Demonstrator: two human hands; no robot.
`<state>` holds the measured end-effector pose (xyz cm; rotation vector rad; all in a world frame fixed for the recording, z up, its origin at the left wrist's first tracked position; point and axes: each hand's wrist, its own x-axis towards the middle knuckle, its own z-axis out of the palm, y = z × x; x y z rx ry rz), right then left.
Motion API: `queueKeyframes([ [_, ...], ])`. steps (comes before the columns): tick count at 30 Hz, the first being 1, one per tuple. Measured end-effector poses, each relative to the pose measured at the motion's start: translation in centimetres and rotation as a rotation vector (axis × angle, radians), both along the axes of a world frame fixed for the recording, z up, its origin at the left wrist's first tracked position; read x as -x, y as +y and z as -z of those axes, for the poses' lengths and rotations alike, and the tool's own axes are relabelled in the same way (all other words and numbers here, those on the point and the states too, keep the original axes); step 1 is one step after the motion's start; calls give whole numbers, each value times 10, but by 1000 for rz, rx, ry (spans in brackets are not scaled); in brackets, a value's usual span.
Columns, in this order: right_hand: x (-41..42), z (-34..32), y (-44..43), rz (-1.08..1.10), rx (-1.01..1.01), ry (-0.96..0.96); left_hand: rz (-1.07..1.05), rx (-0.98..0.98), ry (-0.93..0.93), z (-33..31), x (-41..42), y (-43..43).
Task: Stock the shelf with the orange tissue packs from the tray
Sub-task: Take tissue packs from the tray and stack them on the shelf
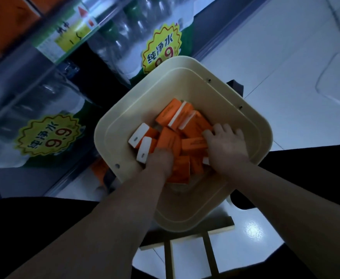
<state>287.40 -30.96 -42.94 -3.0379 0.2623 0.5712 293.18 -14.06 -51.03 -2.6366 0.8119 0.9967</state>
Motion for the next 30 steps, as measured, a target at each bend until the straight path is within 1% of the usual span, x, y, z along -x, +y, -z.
queueKeyframes([
  [3,-1,2,-3,28,14,16,56,-113,-57,1,0,-2],
  [5,-4,2,-4,52,13,50,69,-118,-83,-5,-5,-1],
  [8,-9,-7,1,63,24,25,-1,-1,-106,-26,-19,7],
  [10,-13,-16,5,68,26,-14,-90,100,-102,-47,-29,13],
  [13,-17,-33,10,85,2,-80,-238,232,-145,-78,-33,28],
  [17,-17,-64,20,58,30,-186,-357,339,-186,-122,-27,53],
  [23,-11,-117,42,-19,66,-263,-438,435,-396,-194,-3,88],
  [27,-7,-150,65,-107,53,-412,-496,531,-511,-240,16,113],
  [30,-10,-174,86,-148,21,-454,-537,554,-613,-269,25,135],
])
